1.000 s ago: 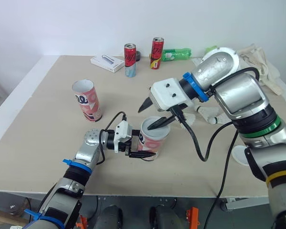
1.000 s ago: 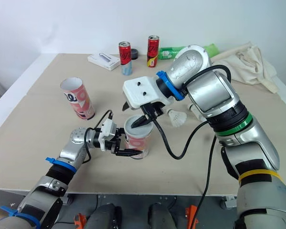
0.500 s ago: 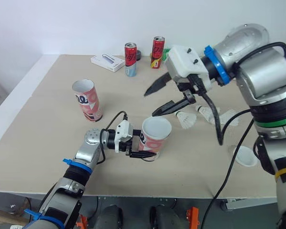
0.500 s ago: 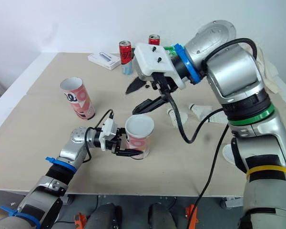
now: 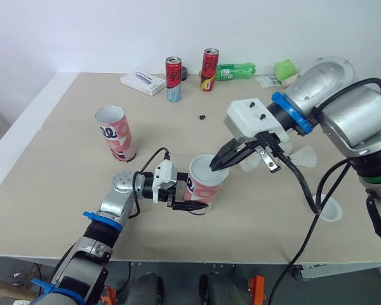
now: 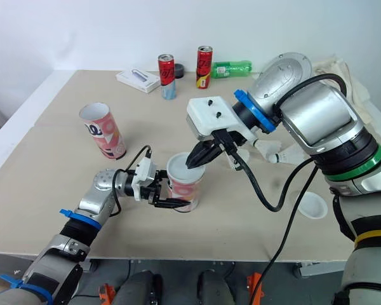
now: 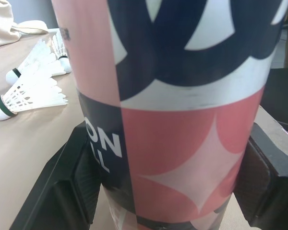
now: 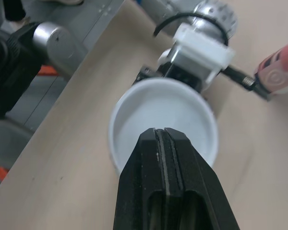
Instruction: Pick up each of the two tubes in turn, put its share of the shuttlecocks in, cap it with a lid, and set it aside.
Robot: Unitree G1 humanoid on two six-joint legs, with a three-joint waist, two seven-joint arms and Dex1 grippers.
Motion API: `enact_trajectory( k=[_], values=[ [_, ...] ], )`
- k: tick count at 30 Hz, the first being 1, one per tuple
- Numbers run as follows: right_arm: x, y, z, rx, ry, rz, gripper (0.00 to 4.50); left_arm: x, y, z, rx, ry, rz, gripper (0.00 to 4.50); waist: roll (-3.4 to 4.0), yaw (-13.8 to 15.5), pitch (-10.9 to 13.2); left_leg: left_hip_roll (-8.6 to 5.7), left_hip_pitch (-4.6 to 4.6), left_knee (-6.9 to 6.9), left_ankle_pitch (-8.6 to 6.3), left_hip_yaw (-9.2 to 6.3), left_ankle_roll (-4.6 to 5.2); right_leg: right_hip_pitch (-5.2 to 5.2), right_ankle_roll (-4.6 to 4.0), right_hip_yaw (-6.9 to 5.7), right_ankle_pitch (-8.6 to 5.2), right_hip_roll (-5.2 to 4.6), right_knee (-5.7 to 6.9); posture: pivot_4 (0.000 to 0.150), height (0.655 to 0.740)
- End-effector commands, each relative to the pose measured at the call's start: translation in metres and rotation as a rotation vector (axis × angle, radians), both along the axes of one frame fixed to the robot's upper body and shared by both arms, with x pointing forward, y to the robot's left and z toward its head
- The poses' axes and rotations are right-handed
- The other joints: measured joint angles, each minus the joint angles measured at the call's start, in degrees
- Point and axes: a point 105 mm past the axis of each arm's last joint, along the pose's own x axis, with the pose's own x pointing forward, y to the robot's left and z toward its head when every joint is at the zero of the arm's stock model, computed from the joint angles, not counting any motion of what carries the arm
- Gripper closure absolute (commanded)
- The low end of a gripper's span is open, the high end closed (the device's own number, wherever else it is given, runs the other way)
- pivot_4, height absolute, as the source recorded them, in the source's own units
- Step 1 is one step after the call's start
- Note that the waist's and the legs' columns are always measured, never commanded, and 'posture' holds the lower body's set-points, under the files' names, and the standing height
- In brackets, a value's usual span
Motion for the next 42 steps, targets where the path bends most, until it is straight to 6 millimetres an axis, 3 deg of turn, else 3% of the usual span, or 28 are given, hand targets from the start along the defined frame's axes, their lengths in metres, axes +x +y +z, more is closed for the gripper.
enact_trajectory(
  k=[1,13,21,27,30,34,36,39,42],
  values=[
    [-0.004,-0.005,0.005,-0.064,-0.044,0.046,4.37,-0.003,0.002,-0.015,0.057,0.039,0.005,1.26,-0.01,-0.01,0.0,0.01,0.0,0.0,0.0,-0.01,0.0,0.0,-0.01,-0.01,-0.01,0.0,0.0,0.15,0.7324],
    [-0.005,-0.009,-0.024,-0.238,-0.048,0.14,4.37,-0.001,0.003,-0.015,0.052,0.043,0.022,1.26,-0.02,0.01,-0.01,0.02,0.03,-0.01,0.0,0.0,-0.01,0.03,-0.04,-0.06,-0.03,-0.02,-0.03,0.15,0.7324],
    [-0.001,0.003,-0.038,-0.248,-0.041,0.168,4.37,-0.001,0.002,-0.014,0.046,0.045,0.024,1.26,-0.04,0.0,-0.04,0.11,0.12,0.0,-0.01,0.02,-0.01,0.1,-0.07,-0.1,-0.03,0.0,-0.04,0.15,0.7324],
    [0.004,0.0,-0.057,-0.287,-0.064,0.176,4.37,-0.001,0.001,-0.014,0.037,0.05,0.03,1.26,-0.27,0.0,-0.64,0.31,0.27,-0.01,-0.01,0.01,-0.02,0.2,-0.17,-0.16,-0.07,0.18,-0.04,0.15,0.7324],
    [0.011,0.004,-0.042,-0.208,-0.079,0.13,4.37,-0.001,0.001,-0.014,0.023,0.052,0.036,1.26,-0.45,0.0,-0.85,0.42,0.42,-0.01,-0.01,0.02,-0.02,0.3,-0.15,-0.17,-0.14,0.19,-0.04,0.15,0.7324],
    [0.014,0.006,0.019,0.083,-0.007,0.008,4.37,0.003,0.002,-0.004,-0.059,0.056,0.066,1.26,-0.39,0.0,-0.67,0.57,0.41,0.0,0.09,0.05,-0.15,0.23,-0.52,-0.17,-0.1,0.2,-0.03,0.15,0.7324],
    [0.012,-0.002,0.035,0.169,0.014,-0.033,4.37,0.005,0.003,-0.001,-0.088,0.052,0.077,1.26,-0.36,0.17,-0.62,0.6,0.05,-0.01,0.25,0.05,-0.32,-0.1,-0.67,-0.2,0.19,0.21,-0.01,0.15,0.7324],
    [0.009,-0.022,0.039,0.217,0.016,-0.119,4.37,0.01,0.003,0.004,-0.123,0.061,0.102,1.26,-0.36,0.27,-0.62,0.56,-0.23,-0.08,0.15,-0.05,-0.3,-0.27,-0.65,-0.32,0.13,0.39,-0.03,0.15,0.7324],
    [0.006,-0.046,0.029,0.264,0.026,-0.24,4.37,0.014,0.004,0.0,-0.113,0.06,0.117,1.26,-0.39,0.4,-0.62,0.49,-0.51,-0.05,0.1,-0.13,-0.3,-0.49,-0.54,-0.3,0.11,0.38,-0.1,0.15,0.7324]
  ],
)
